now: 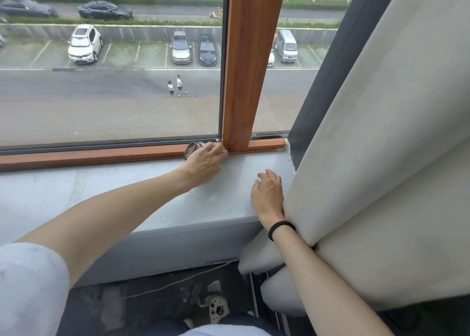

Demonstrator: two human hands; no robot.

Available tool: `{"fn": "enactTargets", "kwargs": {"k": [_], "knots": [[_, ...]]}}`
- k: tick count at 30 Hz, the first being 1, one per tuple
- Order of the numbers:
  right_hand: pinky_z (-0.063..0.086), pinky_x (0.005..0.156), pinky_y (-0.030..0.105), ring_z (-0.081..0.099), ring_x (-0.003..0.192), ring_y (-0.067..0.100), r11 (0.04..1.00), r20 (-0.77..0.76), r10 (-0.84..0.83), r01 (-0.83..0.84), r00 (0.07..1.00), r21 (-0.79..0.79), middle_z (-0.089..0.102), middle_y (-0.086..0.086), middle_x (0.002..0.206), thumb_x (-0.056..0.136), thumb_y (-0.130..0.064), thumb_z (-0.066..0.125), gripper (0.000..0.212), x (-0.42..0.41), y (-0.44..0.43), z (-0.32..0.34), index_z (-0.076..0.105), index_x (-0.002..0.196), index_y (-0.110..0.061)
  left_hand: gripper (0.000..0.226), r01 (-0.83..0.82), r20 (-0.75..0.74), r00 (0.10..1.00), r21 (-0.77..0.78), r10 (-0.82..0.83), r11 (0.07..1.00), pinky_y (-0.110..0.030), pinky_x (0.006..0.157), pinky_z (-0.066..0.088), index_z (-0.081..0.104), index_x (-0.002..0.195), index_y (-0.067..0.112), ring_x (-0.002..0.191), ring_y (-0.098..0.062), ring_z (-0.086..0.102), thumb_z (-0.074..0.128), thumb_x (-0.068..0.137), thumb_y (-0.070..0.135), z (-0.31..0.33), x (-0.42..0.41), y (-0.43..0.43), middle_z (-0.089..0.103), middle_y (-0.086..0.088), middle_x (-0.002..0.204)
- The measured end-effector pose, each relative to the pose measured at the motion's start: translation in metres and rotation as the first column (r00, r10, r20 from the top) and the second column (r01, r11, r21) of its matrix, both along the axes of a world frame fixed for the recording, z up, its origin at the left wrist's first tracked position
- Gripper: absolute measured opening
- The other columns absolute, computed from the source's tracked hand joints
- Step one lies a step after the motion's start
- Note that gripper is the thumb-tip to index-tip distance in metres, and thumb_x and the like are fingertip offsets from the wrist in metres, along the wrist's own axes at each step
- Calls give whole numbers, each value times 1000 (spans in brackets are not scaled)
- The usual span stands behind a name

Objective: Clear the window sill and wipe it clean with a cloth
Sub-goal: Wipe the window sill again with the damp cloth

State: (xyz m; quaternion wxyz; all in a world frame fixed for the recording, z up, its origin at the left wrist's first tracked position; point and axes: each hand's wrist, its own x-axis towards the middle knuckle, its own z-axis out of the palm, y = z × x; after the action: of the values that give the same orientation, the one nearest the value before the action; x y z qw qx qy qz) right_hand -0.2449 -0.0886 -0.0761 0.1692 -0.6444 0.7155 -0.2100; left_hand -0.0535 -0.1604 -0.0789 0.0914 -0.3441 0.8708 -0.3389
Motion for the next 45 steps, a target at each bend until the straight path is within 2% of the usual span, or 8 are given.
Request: {"fn": "enactTargets", "kwargs": {"k": [5,16,21,27,33,35,39,45], "knots": [[28,103,24,34,129,24,996,-6,84,-84,996,5,46,12,137,95,-6,39,36,15,5,3,54,127,-1,17,42,-477,879,54,-11,998,-35,75,50,63,87,2,88,-27,56,53,75,-5,0,-23,-3,60,-9,99],[30,104,28,32,132,23,980,24,197,-198,980,25,45,10,139,91,-1,41,39,45,0,2,54,127,-1,12,-180,-513,781,359,355,916,-40,73,47,74,80,15,87,-32,54,69,75,4,5,68,19,59,-12,105],[35,104,31,34,131,25,965,31,258,-259,966,35,47,11,137,90,-1,39,40,49,1,1,54,127,2,18,-495,-627,409,459,664,738,-40,85,39,73,86,6,102,-33,50,55,87,10,11,87,29,61,-12,108],[37,97,31,42,120,29,955,24,297,-296,955,-23,55,14,119,90,-2,40,31,53,4,0,62,112,2,32,-227,-595,633,468,495,854,-42,85,41,66,110,11,103,-35,52,70,78,13,10,-6,8,56,-14,125],[42,94,33,45,117,30,955,15,296,-295,955,-24,57,14,114,90,-1,42,28,50,-2,-7,64,107,3,36,-332,-409,832,176,376,927,-33,62,49,64,106,4,76,-28,61,53,72,4,-2,22,7,68,-10,89],[42,97,35,44,119,29,954,26,301,-300,953,-21,56,14,118,88,1,41,34,54,-4,-6,61,115,3,35,-480,-314,806,147,501,865,-31,59,46,66,100,7,73,-26,61,53,67,3,3,43,21,67,-9,83],[41,97,35,45,115,29,953,5,301,-301,954,-31,56,14,116,86,2,40,36,61,-6,-5,59,117,3,30,-696,-484,497,274,720,664,-37,70,44,62,105,1,89,-32,57,47,80,-6,10,42,21,63,-18,99],[41,88,36,51,98,32,950,-22,298,-299,954,-91,60,14,99,78,3,46,24,64,-9,-12,62,96,1,40,-368,-479,725,339,495,866,-44,94,44,57,112,0,108,-36,54,25,90,9,-21,-21,0,59,-20,112]]}}
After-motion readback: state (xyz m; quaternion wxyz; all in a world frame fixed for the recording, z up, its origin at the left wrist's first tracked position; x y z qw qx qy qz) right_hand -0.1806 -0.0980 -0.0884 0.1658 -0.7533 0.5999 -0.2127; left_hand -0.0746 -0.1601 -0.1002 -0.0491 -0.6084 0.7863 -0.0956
